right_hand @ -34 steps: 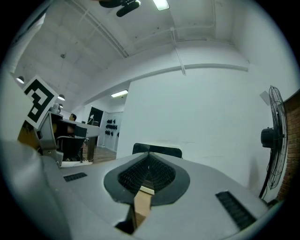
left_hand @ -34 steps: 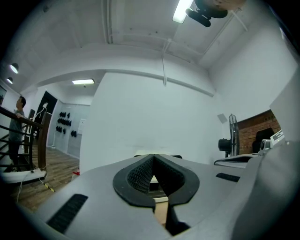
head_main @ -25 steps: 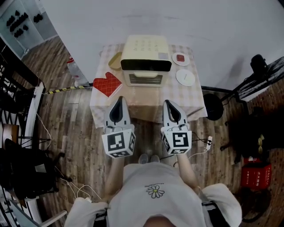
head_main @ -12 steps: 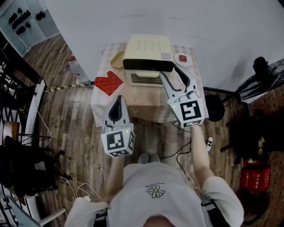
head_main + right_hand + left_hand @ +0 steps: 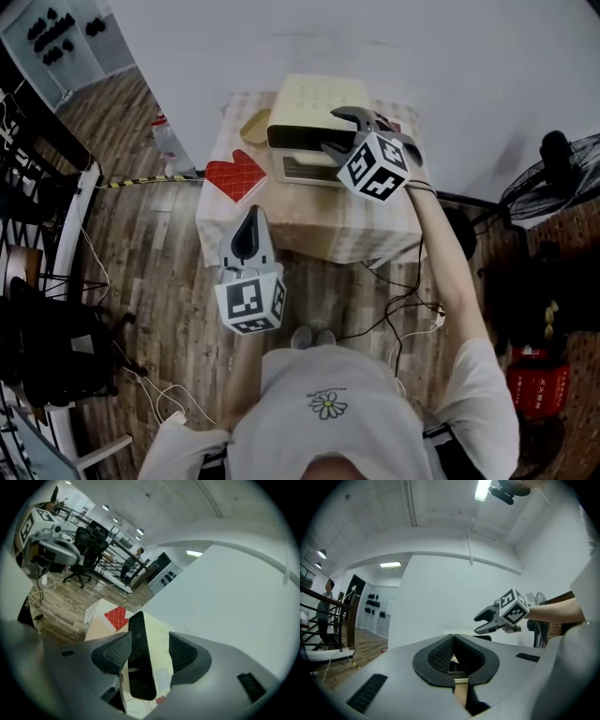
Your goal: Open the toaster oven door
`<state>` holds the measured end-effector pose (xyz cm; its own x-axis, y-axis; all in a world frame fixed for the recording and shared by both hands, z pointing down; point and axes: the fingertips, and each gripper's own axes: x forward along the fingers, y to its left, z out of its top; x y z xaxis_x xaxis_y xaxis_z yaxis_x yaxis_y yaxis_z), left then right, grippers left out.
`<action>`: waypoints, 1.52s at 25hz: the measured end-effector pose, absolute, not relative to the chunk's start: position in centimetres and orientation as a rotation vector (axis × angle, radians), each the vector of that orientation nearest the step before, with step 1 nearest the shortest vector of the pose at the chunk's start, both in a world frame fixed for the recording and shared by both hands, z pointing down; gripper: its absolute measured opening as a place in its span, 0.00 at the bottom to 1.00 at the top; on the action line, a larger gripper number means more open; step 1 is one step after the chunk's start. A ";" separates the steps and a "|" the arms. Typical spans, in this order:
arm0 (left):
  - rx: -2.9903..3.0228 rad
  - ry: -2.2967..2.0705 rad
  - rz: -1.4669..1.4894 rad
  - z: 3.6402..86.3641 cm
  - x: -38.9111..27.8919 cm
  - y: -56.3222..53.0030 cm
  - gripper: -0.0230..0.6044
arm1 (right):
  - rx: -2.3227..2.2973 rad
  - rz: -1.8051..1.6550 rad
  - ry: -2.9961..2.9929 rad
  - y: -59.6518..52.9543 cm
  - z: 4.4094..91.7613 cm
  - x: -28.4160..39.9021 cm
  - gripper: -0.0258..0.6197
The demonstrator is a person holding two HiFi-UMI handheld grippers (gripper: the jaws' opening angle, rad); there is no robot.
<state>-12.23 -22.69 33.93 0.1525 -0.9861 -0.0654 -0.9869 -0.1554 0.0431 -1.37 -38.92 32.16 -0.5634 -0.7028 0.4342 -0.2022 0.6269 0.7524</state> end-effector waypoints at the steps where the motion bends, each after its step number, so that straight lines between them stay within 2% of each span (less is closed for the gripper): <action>1: -2.376 2.039 0.118 34.0 -12.3 -22.7 0.06 | 0.668 -0.848 -2.050 -39.6 33.2 -1.5 0.38; 11: -2.345 2.083 0.092 34.7 -13.1 -22.8 0.06 | 0.542 -0.757 -1.854 -44.2 39.0 -1.9 0.37; 13: -2.333 2.095 0.090 34.7 -13.5 -22.8 0.06 | 0.557 -0.752 -1.849 -44.9 38.7 -2.1 0.29; 38: -2.382 2.075 0.106 34.5 -13.6 -23.6 0.06 | 0.487 -0.702 -1.777 -45.2 38.7 -2.0 0.28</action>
<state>-13.65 -23.60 34.47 0.1357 -0.9900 -0.0383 -0.9887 -0.1378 0.0584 -1.98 -45.16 38.67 -0.3054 -0.6373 0.7076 0.0179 0.7391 0.6734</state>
